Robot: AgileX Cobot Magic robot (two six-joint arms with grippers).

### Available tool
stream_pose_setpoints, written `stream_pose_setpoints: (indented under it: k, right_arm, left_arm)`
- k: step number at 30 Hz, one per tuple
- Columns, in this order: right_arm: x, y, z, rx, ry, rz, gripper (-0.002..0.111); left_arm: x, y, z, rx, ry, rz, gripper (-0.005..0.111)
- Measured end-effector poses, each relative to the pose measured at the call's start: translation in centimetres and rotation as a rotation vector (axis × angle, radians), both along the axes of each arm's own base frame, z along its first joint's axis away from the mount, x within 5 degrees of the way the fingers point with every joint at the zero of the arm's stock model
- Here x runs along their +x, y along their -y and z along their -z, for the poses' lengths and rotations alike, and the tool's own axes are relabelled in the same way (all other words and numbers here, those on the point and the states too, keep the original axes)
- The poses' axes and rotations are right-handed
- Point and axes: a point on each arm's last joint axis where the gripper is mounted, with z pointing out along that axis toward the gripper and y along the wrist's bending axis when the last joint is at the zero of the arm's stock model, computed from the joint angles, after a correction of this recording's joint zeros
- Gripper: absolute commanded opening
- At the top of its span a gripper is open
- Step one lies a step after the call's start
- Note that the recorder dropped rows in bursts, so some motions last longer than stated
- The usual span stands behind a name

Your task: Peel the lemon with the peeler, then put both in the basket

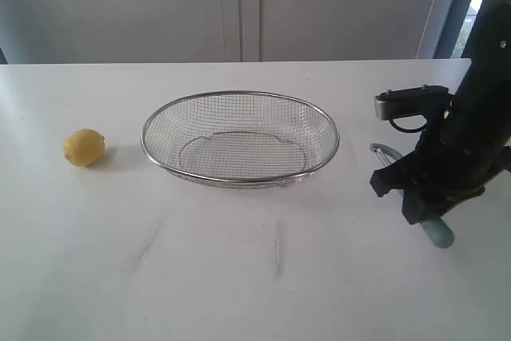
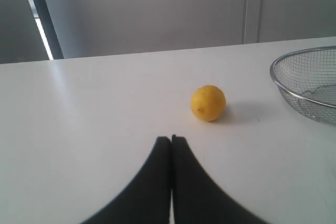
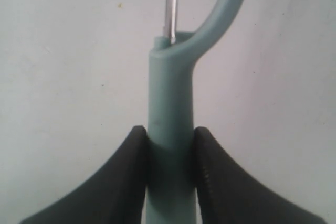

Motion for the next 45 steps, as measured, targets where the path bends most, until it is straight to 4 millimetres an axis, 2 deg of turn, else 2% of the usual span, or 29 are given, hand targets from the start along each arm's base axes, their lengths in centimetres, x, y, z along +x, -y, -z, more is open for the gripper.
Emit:
stream_pose_setpoints:
  k: [10, 16, 26, 36, 45]
  right_arm:
    - [0.1, 0.0, 0.0, 0.001, 0.006, 0.003, 0.000]
    - [0.1, 0.0, 0.0, 0.001, 0.006, 0.003, 0.000]
    - [0.1, 0.0, 0.0, 0.003, 0.013, 0.004, 0.000]
    - [0.2, 0.0, 0.0, 0.004, 0.022, 0.006, 0.000]
    - [0.3, -0.1, 0.0, 0.007, 0.035, 0.007, 0.000]
  left_arm:
    - [0.0, 0.0, 0.0, 0.004, 0.004, 0.000, 0.000]
    - [0.0, 0.0, 0.0, 0.107, 0.008, 0.007, 0.000]
    - [0.0, 0.0, 0.0, 0.101, -0.013, 0.010, 0.000]
    - [0.3, 0.0, -3.6, 0.103, -0.117, 0.019, 0.000]
    - [2.4, 0.1, -6.8, 0.107, -0.261, 0.029, 0.000]
